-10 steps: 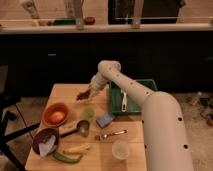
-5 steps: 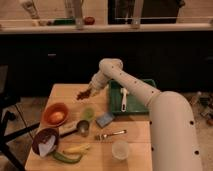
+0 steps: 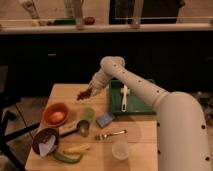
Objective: Place grapes in metal cup
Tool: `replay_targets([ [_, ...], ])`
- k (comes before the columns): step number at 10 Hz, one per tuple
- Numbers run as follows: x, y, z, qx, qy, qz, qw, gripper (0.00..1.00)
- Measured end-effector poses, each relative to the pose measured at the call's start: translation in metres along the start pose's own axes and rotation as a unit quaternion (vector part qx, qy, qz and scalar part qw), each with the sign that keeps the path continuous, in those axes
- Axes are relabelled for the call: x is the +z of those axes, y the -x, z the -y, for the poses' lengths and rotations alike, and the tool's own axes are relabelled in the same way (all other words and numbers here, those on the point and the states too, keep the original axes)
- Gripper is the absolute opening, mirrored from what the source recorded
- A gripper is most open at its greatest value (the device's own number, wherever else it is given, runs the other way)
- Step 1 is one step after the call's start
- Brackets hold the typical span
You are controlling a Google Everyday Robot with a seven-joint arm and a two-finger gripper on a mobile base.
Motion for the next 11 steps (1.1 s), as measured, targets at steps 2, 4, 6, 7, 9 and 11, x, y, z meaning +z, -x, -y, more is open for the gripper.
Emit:
replay_targets([
  [2,-0.009,0.011,-0.008,-0.012,0.002,0.007,0.9999,0.00],
  [4,-0.017,0.022,-0.021,-0.022,0.005,0.012,0.9997,0.00],
  [6,-0.019,0.030,-0.029,-0.030,0.011,0.019,0.9993,0.00],
  [7,-0.020,0.037,-0.036,-0.035,0.014,0.024,0.9990,0.00],
  [9,-0.021,0.042,-0.046,-0.039,0.020,0.029,0.9986,0.00],
  [11,-0.021,0.054,-0.063,-0.043,0.028,0.036,0.9980,0.00],
])
